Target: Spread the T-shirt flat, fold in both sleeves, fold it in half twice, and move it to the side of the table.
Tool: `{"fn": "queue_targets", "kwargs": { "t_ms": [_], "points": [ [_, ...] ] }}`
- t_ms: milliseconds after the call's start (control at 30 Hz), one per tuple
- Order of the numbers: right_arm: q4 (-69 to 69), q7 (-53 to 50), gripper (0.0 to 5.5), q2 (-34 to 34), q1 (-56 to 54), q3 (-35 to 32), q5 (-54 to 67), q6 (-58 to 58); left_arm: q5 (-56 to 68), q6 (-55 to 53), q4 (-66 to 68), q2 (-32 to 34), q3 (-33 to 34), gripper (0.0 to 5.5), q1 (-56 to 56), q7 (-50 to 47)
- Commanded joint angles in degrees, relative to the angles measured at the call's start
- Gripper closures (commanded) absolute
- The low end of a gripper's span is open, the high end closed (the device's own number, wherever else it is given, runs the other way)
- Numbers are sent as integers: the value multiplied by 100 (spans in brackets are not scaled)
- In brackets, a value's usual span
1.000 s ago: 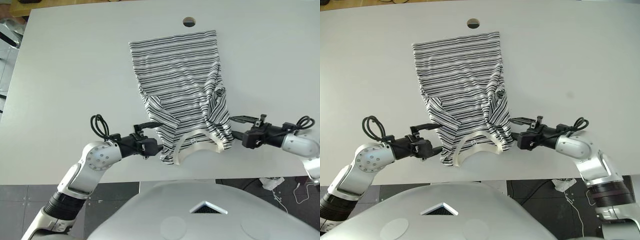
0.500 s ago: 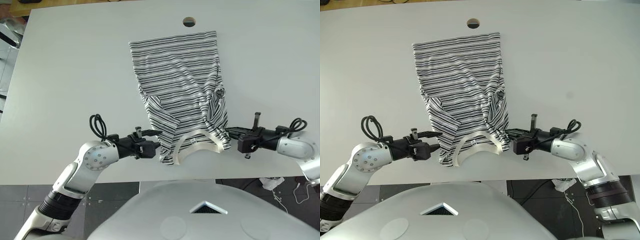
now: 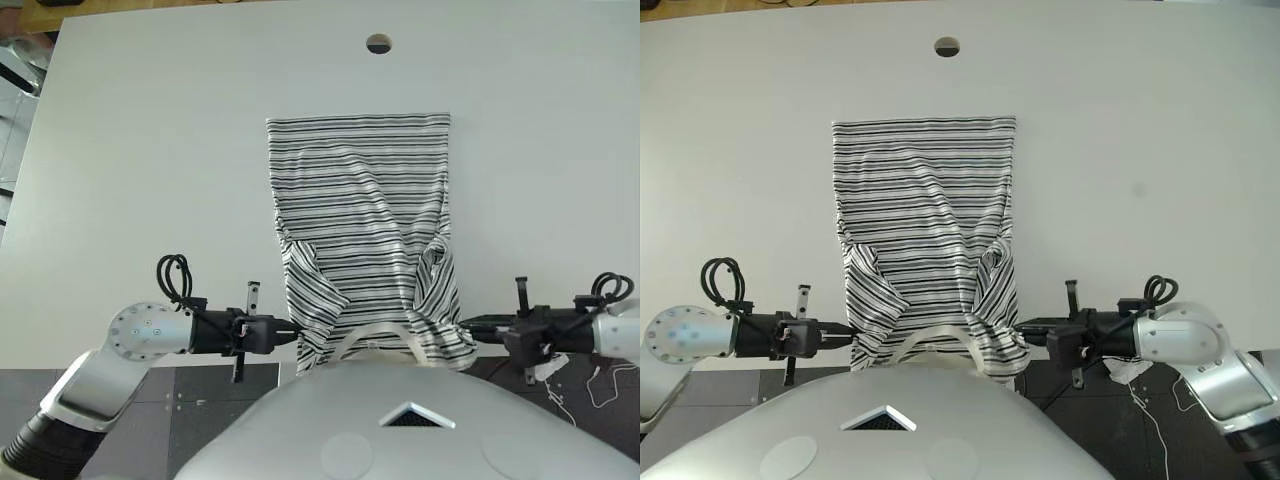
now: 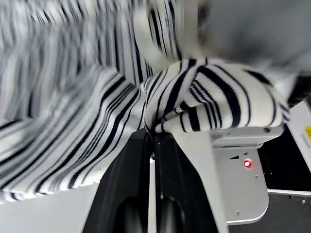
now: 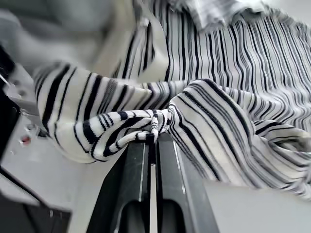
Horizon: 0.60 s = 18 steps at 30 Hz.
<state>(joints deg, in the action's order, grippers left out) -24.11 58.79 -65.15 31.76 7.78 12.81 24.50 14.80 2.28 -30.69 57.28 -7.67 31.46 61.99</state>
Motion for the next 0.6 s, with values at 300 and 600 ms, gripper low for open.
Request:
{"fn": "queue_targets", "kwargs": {
  "t_ms": [300, 600],
  "points": [
    [1487, -1598, 540, 2195, -2815, -118, 79, -2028, 712, -1669, 1716, -2076, 677, 538, -2688, -2139],
    [3427, -1757, 523, 3120, -4271, -26, -308, -2225, 71, -2029, 3287, -3060, 474, 540, -4137, -3127]
  ]
}}
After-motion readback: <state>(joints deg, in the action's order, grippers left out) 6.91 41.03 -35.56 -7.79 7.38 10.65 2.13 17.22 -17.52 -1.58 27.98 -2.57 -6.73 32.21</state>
